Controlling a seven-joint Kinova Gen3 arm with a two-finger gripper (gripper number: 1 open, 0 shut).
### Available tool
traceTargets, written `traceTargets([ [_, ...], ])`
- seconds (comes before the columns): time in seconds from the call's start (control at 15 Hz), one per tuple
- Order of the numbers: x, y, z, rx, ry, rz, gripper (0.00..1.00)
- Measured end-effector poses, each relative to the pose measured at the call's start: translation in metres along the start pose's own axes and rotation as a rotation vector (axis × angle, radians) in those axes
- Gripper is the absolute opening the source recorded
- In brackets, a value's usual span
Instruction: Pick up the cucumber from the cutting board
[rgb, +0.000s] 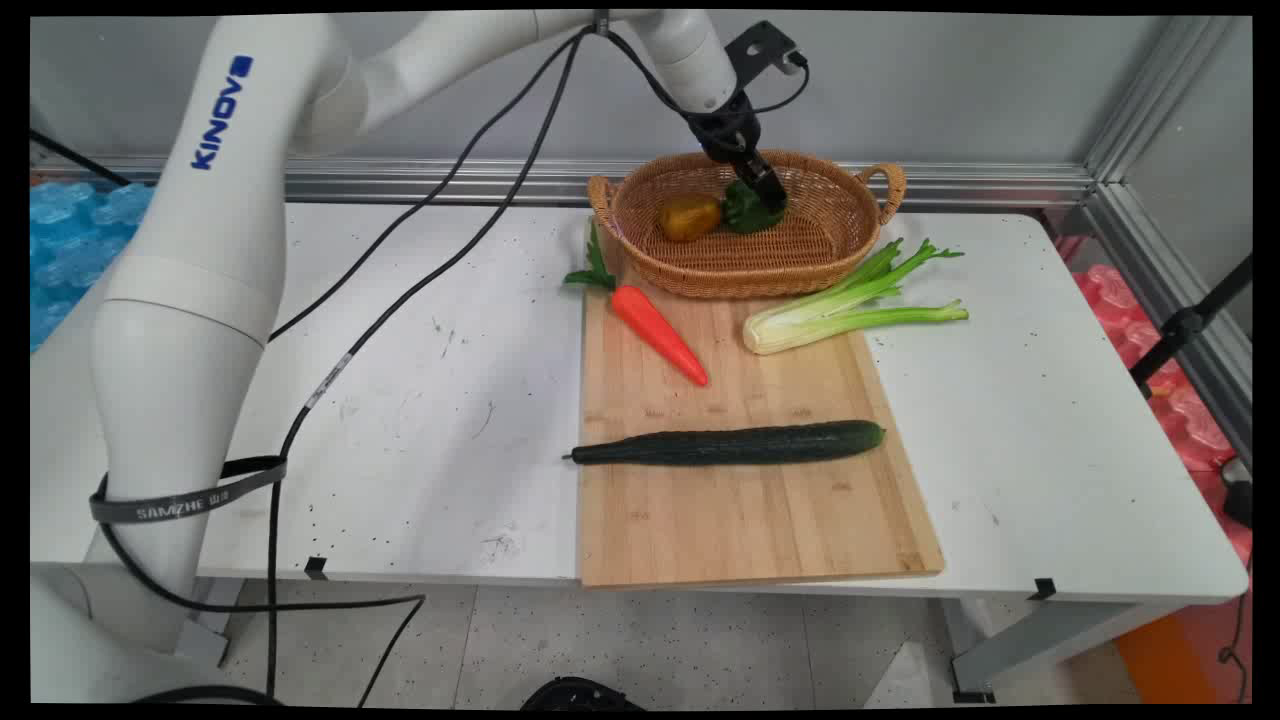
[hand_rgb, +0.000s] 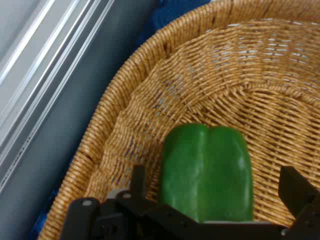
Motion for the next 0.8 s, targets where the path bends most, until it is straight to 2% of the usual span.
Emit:
traceTargets([
  [0.4,-0.002,0.01,-0.046,0.001,0.033,0.031,1.0],
  [0.8,-0.018,0.03,-0.114,-0.014,0.059,0.048,1.0],
])
